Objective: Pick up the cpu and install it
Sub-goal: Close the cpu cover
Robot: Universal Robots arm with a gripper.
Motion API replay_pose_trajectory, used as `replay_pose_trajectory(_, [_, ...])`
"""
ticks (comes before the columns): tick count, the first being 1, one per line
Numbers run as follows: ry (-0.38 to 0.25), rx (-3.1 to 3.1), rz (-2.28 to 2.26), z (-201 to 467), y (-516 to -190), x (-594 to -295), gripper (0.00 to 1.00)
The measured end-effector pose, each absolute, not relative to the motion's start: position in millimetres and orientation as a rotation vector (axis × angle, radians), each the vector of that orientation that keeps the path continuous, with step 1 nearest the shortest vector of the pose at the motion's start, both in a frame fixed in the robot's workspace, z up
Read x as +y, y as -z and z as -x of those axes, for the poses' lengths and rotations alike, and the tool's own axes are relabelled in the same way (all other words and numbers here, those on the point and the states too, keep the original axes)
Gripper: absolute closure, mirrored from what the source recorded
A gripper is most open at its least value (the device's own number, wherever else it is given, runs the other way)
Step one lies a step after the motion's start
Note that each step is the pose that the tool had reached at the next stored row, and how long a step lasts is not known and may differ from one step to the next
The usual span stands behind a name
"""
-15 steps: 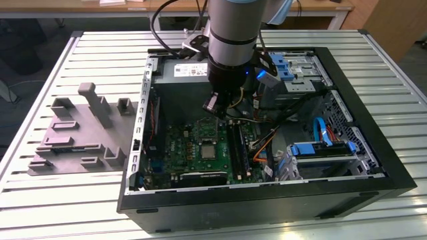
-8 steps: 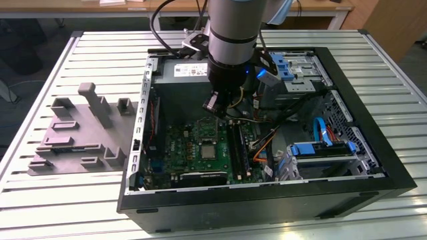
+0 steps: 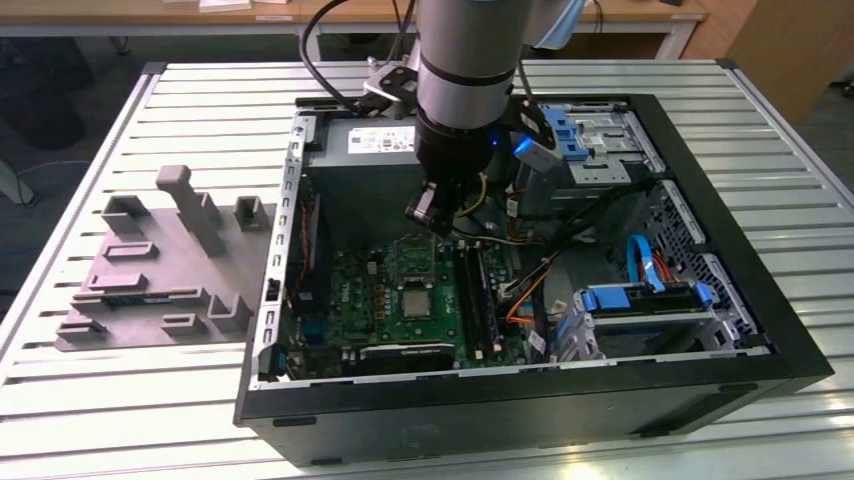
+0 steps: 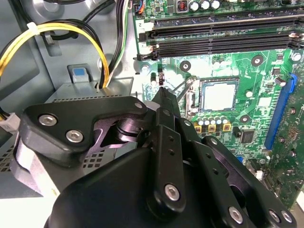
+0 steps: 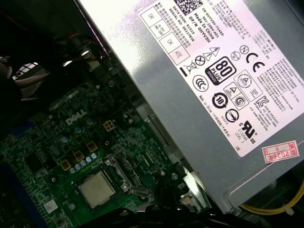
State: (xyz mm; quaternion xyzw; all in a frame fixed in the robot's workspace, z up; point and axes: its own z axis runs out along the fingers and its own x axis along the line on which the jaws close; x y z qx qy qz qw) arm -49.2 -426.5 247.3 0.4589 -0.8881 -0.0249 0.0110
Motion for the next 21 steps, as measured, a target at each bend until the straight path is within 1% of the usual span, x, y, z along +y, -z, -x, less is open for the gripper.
replay_pose_trajectory(12, [0.070,-2.747,-1.470,50.5,-247.5,-429.0,0.89])
replay_pose_trajectory(21, [0.064,-2.735,-1.489,51.1,-247.5,-438.5,0.89])
